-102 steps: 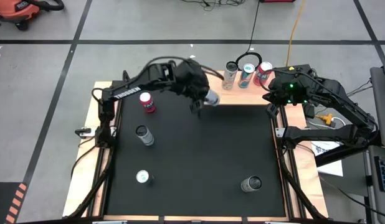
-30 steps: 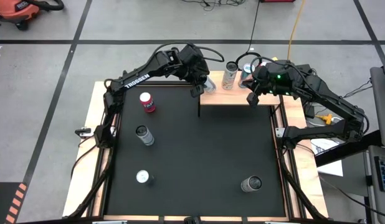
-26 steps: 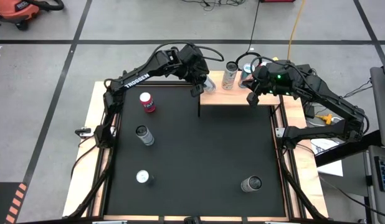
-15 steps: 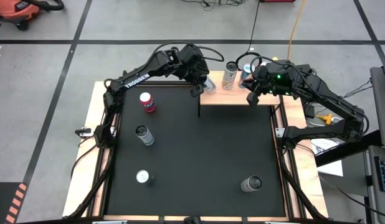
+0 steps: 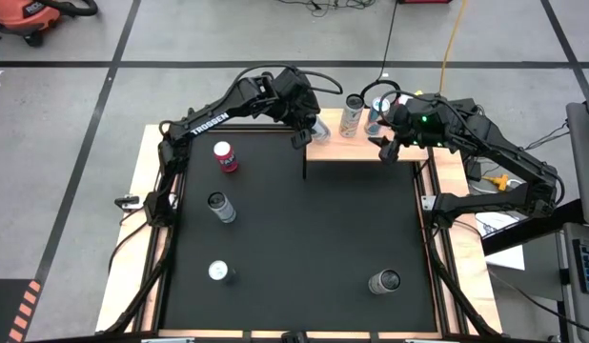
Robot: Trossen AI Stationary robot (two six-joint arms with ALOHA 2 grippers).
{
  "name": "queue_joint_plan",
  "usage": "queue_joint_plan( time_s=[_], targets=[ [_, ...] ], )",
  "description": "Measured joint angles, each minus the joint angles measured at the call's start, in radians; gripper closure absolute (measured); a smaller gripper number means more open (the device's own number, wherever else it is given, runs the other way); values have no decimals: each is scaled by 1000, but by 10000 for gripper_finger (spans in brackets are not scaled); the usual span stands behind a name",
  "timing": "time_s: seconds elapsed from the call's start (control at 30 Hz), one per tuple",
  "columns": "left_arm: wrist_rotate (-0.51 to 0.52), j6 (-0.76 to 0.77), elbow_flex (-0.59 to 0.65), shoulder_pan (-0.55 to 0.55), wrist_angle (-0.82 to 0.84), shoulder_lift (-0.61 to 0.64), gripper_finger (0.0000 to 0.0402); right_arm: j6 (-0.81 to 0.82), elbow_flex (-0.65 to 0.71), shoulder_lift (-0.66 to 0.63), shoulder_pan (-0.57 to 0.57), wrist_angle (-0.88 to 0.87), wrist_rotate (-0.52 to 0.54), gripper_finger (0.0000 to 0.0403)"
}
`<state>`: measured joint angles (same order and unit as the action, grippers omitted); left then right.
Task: Place canned beverage on shelf
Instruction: Put the bottom white blue soda can on the shelf
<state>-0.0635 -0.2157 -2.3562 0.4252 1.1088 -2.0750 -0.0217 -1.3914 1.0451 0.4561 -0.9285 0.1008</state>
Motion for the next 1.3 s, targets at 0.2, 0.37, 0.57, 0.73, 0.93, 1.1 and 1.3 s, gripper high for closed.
queue_joint_plan(
  time_s=[0.2,0.37,0.57,0.73,0.93,1.1,1.3],
  targets=[
    [0,-37,0,0,0,0,147,-68,0,12,0,48,-7,102],
    [0,-102,0,0,0,0,135,-238,0,33,0,164,-154,95],
    [0,-132,0,0,0,0,125,-402,0,82,0,251,-316,98],
    [0,-132,0,0,-1,0,124,-498,0,141,0,267,-312,94],
    [0,-132,0,0,-1,0,123,-502,0,197,0,290,-309,93],
    [-1,-132,0,0,-3,0,123,-490,0,235,0,372,-257,94],
    [-15,-131,0,0,-48,0,123,-488,0,260,10,452,-258,94]
  ],
)
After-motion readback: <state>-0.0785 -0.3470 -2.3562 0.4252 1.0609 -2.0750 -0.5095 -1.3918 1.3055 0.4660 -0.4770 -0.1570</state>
